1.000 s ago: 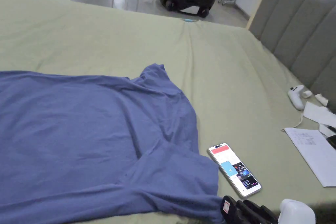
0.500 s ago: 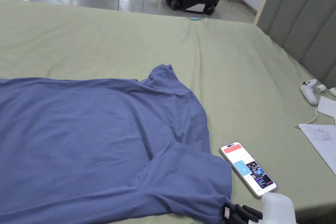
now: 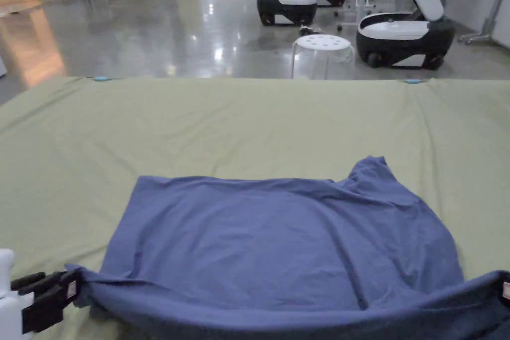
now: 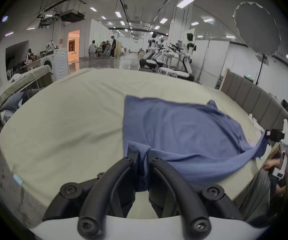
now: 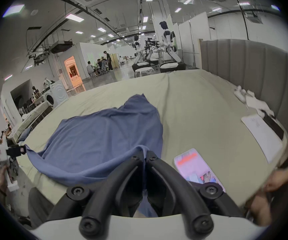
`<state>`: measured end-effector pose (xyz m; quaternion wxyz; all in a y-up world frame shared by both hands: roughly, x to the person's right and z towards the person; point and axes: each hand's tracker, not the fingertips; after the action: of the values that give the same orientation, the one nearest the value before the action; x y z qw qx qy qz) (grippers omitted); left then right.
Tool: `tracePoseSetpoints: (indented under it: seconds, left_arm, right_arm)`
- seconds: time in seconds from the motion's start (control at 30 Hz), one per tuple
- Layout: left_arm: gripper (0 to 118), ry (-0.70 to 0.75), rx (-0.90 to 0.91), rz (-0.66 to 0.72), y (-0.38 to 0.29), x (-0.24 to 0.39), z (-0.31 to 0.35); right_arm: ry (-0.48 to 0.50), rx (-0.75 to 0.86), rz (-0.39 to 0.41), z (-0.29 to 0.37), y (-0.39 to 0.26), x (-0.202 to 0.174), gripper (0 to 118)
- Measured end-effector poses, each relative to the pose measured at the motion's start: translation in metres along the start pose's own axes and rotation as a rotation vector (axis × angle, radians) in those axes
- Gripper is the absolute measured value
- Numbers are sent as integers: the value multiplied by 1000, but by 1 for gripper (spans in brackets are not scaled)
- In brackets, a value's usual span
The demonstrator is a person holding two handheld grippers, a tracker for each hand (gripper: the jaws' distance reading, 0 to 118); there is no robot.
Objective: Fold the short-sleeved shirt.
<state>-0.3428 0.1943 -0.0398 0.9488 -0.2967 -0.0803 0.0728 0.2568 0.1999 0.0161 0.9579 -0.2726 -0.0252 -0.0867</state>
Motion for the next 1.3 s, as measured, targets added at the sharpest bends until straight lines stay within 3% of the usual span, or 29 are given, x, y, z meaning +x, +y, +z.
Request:
tracePoseSetpoints:
  seconds: [0.17, 0.33, 0.43, 0.5, 0.53, 0.57, 0.6, 0.67, 0.7, 0.87, 0.97, 1.07, 1.13, 1.17, 1.2, 1.27, 1.3]
  left_arm:
    - [11, 14, -45, -18, 55, -6, -74]
    - [10, -6, -110, 53, 82, -17, -148]
    - [11, 39, -163, 28, 82, -16, -180]
    - [14, 33, -184, -6, 75, -4, -180]
    - [23, 15, -172, -14, 71, -4, -175]
    - [40, -70, -146, -11, 70, -4, -169]
    - [46, -113, -124, 2, 72, -11, -163]
    - [47, -126, -42, 37, 75, -6, -135]
    - [47, -125, 11, 8, 76, 0, -117]
    - [47, -134, 259, -129, 60, 47, 2]
    - [47, -124, 372, -155, 42, 71, 61]
    - [46, -45, 443, -239, 19, 95, 98]
    - [41, -3, 447, -264, 8, 105, 111]
    - [23, -33, 411, -261, 1, 110, 116]
    - [14, -42, 393, -258, -5, 113, 120]
    - [11, -29, 378, -243, -20, 119, 126]
    - [3, -23, 375, -240, -27, 120, 130]
  right_arm:
    - [-8, -48, 40, -82, 43, -11, 4]
    - [-52, -111, -5, -162, 60, 2, 4]
    - [-62, -153, 21, -185, 58, -2, 4]
    - [-78, -187, 90, -196, 52, -5, 8]
    - [-68, -197, 116, -197, 49, -5, 20]
    - [-58, -199, 135, -197, 48, -4, 40]
    - [-60, -197, 126, -195, 48, -4, 43]
    - [-54, -193, 134, -181, 51, -6, 50]
    - [-58, -191, 130, -168, 52, -6, 51]
    - [-16, 135, 132, -50, 45, -32, 51]
    - [-55, 375, 214, 15, 24, -54, 54]
    - [-67, 422, 284, 52, 2, -75, 54]
    - [-22, 355, 311, 64, -6, -84, 53]
    - [-6, 330, 310, 69, -13, -89, 46]
    - [2, 322, 303, 74, -20, -92, 34]
    - [1, 311, 298, 78, -31, -97, 0]
    - [-4, 306, 291, 81, -36, -100, 0]
